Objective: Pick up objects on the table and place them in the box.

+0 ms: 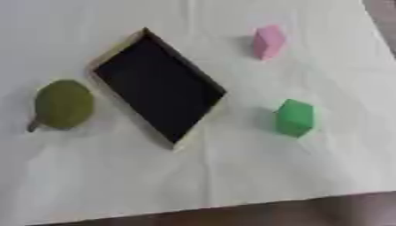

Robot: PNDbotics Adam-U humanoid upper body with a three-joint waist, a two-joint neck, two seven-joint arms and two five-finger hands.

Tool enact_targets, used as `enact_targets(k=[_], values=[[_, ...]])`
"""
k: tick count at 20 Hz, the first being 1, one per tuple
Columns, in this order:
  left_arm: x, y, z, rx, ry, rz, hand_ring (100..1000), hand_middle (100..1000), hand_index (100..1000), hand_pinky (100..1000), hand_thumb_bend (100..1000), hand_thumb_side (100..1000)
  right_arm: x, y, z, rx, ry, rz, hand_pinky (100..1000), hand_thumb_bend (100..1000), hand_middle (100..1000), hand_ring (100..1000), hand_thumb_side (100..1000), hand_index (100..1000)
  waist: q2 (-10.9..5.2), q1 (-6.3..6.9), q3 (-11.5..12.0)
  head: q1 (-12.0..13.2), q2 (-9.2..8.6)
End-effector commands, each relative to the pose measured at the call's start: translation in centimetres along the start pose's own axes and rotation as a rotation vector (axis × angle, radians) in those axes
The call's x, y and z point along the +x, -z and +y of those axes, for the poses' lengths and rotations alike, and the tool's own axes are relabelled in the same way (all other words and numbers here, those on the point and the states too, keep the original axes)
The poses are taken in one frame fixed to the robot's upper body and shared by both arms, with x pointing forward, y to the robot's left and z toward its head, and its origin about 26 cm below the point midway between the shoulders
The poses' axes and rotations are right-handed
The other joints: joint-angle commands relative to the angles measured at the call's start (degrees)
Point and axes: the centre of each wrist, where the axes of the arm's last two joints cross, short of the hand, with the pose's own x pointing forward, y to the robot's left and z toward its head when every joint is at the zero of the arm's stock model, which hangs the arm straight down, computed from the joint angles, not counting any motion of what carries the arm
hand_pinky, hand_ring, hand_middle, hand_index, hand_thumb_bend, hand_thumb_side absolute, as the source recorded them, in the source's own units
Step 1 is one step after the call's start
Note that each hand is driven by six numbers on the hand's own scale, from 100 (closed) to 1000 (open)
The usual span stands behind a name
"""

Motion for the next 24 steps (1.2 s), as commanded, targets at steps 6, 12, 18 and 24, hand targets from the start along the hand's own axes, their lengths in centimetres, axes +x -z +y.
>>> enact_targets(k=[6, 12, 18, 24], values=[[0.5, 0.6, 0.2, -0.020, 0.004, -0.026, 773, 793, 828, 690, 100, 626, 1.2, 1.1, -1.6, 0.085, -0.112, -0.012, 961, 100, 748, 876, 417, 840, -1.21, -0.01, -0.28, 0.12, -0.12], [0.5, 0.4, 0.2, -0.029, 0.009, -0.019, 774, 793, 829, 690, 100, 626, 2.0, 2.1, -2.2, 0.213, -0.216, -0.020, 949, 100, 770, 883, 303, 850, -1.79, -0.42, -0.38, 0.40, 0.01], [0.5, 0.4, 0.2, -0.037, 0.008, -0.014, 775, 794, 829, 691, 100, 626, 2.3, 2.6, -2.1, 0.327, -0.296, -0.022, 941, 100, 796, 891, 259, 865, -2.14, -0.81, -0.15, 0.53, 0.02], [0.5, 0.3, 0.2, -0.041, 0.007, -0.011, 775, 794, 829, 691, 100, 627, 2.3, 2.6, -1.8, 0.444, -0.353, -0.045, 943, 100, 823, 904, 267, 878, -2.30, -0.99, -0.05, 0.74, 0.04]])
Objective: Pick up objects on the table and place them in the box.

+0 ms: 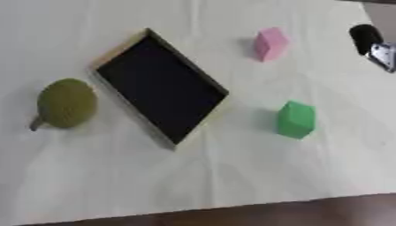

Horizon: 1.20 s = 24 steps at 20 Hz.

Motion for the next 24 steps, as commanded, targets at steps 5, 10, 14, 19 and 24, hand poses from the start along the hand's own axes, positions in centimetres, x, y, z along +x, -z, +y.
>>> enact_targets(k=[5, 10, 14, 19, 24], values=[[0.6, 0.5, 0.3, -0.027, 0.007, -0.024, 776, 795, 828, 690, 100, 628, 0.4, -0.2, -0.5, 0.144, -0.091, -0.044, 946, 100, 835, 913, 296, 891, -1.54, 0.06, -0.10, 0.30, 0.06], [0.6, 0.5, 0.2, -0.030, 0.005, -0.023, 776, 795, 828, 691, 100, 628, 0.3, -0.1, 0.0, 0.197, -0.095, -0.035, 948, 100, 811, 910, 338, 885, -1.58, 0.07, 0.02, 0.15, -0.02], [0.6, 0.5, 0.2, -0.033, 0.004, -0.020, 776, 795, 828, 690, 100, 630, 0.0, -0.1, 0.5, 0.237, -0.080, 0.003, 950, 100, 793, 907, 433, 883, -1.61, -0.02, 0.11, 0.09, 0.07], [0.6, 0.5, 0.1, -0.038, 0.003, -0.019, 776, 795, 827, 690, 100, 633, -0.6, 0.0, 1.3, 0.275, -0.049, 0.044, 959, 100, 774, 912, 542, 884, -1.62, -0.09, 0.27, -0.01, 0.20], [0.6, 0.5, 0.1, -0.045, 0.002, -0.017, 777, 795, 827, 690, 100, 635, -1.3, -0.1, 2.1, 0.266, 0.003, 0.106, 969, 100, 715, 906, 790, 879, -1.65, -0.15, 0.35, -0.16, 0.28]])
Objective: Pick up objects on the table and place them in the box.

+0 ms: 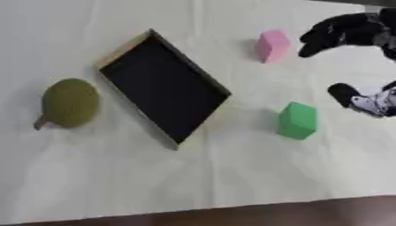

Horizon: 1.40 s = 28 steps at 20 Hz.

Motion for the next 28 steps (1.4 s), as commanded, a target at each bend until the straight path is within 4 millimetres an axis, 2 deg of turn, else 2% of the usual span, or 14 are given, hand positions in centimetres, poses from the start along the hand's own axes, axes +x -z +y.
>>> enact_targets(k=[1, 3, 6, 13, 14, 15, 18, 22, 24, 28], values=[[0.6, 0.6, 0.2, -0.020, 0.004, -0.026, 777, 795, 827, 690, 100, 636, -0.4, -0.2, -0.5, -0.002, 0.008, 0.051, 970, 100, 696, 905, 834, 880, -1.48, 0.12, 0.03, -0.17, 0.26], [0.6, 0.6, 0.2, -0.021, 0.003, -0.025, 777, 795, 827, 690, 100, 636, -0.5, -0.1, -0.2, 0.007, 0.021, 0.070, 970, 100, 675, 909, 886, 885, -1.52, 0.10, 0.11, -0.23, 0.32], [0.6, 0.6, 0.2, -0.022, 0.001, -0.025, 777, 795, 827, 690, 100, 635, -0.6, 0.2, 0.0, 0.023, 0.007, 0.085, 971, 100, 679, 914, 871, 886, -1.59, 0.09, 0.19, -0.28, 0.37], [0.6, 0.6, 0.1, -0.021, -0.002, -0.025, 778, 796, 827, 690, 100, 636, -0.9, 0.6, 0.5, 0.008, 0.004, 0.122, 989, 100, 725, 932, 745, 884, -1.74, 0.06, 0.37, -0.23, 0.45], [0.6, 0.6, 0.1, -0.020, -0.003, -0.026, 778, 796, 827, 690, 100, 635, -1.0, 0.6, 0.6, 0.006, 0.011, 0.128, 993, 100, 732, 934, 655, 882, -1.75, 0.06, 0.40, -0.22, 0.46], [0.6, 0.6, 0.1, -0.020, -0.004, -0.026, 778, 795, 825, 689, 100, 636, -1.1, 0.7, 0.8, 0.005, 0.019, 0.134, 998, 100, 744, 938, 630, 883, -1.77, 0.06, 0.43, -0.21, 0.45], [0.6, 0.6, 0.1, -0.019, -0.005, -0.025, 778, 795, 824, 689, 100, 636, -1.2, 0.9, 1.1, 0.007, 0.047, 0.144, 1000, 100, 758, 951, 696, 892, -1.80, 0.06, 0.51, -0.13, 0.51], [0.6, 0.6, 0.1, -0.019, -0.006, -0.024, 777, 794, 823, 689, 100, 637, -1.4, 0.9, 1.6, 0.017, 0.064, 0.173, 1000, 100, 777, 970, 664, 898, -1.82, 0.05, 0.57, -0.07, 0.64], [0.6, 0.6, 0.1, -0.019, -0.007, -0.023, 777, 793, 822, 689, 100, 637, -1.5, 0.9, 1.9, 0.022, 0.070, 0.182, 1000, 100, 776, 971, 677, 902, -1.83, 0.05, 0.57, -0.07, 0.67], [0.6, 0.6, 0.1, -0.017, -0.006, -0.022, 778, 792, 820, 689, 100, 639, -1.7, 0.8, 2.7, 0.058, 0.101, 0.197, 1000, 100, 773, 984, 795, 923, -1.87, 0.06, 0.51, -0.03, 0.73]])
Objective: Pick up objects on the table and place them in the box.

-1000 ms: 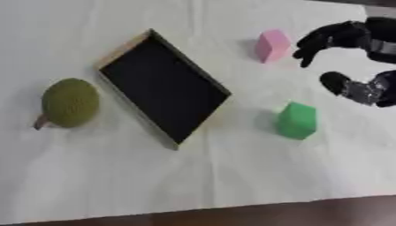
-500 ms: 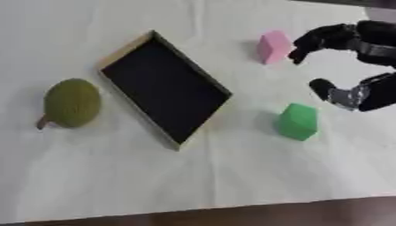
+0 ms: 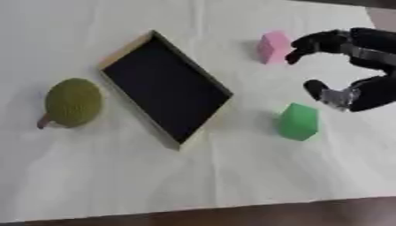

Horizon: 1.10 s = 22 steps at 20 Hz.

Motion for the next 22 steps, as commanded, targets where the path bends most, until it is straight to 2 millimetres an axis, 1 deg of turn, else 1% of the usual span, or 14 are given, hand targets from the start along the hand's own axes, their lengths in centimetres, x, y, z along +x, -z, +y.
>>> enact_targets(k=[1, 2, 6, 7, 8, 12, 16, 22], values=[[0.6, 0.6, 0.2, -0.009, 0.001, -0.027, 779, 793, 820, 689, 100, 639, -0.3, -0.4, -0.2, 0.035, -0.006, 0.023, 1000, 100, 760, 981, 810, 927, -1.46, 0.15, -0.05, 0.03, 0.28], [0.6, 0.6, 0.2, -0.008, 0.001, -0.027, 779, 793, 820, 689, 100, 638, -0.4, -0.4, -0.1, 0.051, 0.002, 0.027, 1000, 100, 717, 984, 835, 945, -1.47, 0.15, -0.08, 0.03, 0.28], [0.6, 0.6, 0.2, -0.007, 0.002, -0.027, 780, 793, 820, 689, 100, 639, -1.0, -0.5, 0.4, 0.082, 0.039, 0.047, 1000, 100, 679, 983, 833, 957, -1.43, 0.21, -0.16, 0.08, 0.17], [0.6, 0.6, 0.2, -0.007, 0.002, -0.027, 780, 793, 820, 689, 100, 639, -1.1, -0.6, 0.5, 0.082, 0.045, 0.052, 1000, 100, 681, 984, 835, 957, -1.42, 0.23, -0.18, 0.09, 0.16], [0.6, 0.6, 0.2, -0.007, 0.002, -0.026, 780, 793, 819, 689, 100, 640, -1.2, -0.6, 0.5, 0.083, 0.050, 0.056, 1000, 100, 713, 990, 841, 958, -1.40, 0.23, -0.20, 0.08, 0.15], [0.6, 0.6, 0.2, -0.007, 0.004, -0.026, 781, 793, 819, 689, 100, 640, -1.5, -0.7, 0.9, 0.091, 0.062, 0.073, 1000, 100, 752, 1000, 879, 958, -1.35, 0.26, -0.25, 0.16, 0.21], [0.5, 0.6, 0.2, -0.007, 0.005, -0.025, 781, 793, 819, 689, 100, 641, -1.7, -0.8, 1.2, 0.086, 0.047, 0.094, 1000, 100, 792, 1000, 892, 953, -1.32, 0.26, -0.29, 0.27, 0.28], [0.6, 0.6, 0.2, -0.008, 0.005, -0.025, 782, 793, 819, 689, 100, 643, -2.1, -0.9, 2.4, 0.102, 0.063, 0.124, 1000, 100, 802, 1000, 922, 954, -1.17, 0.34, -0.35, 0.37, 0.34]])
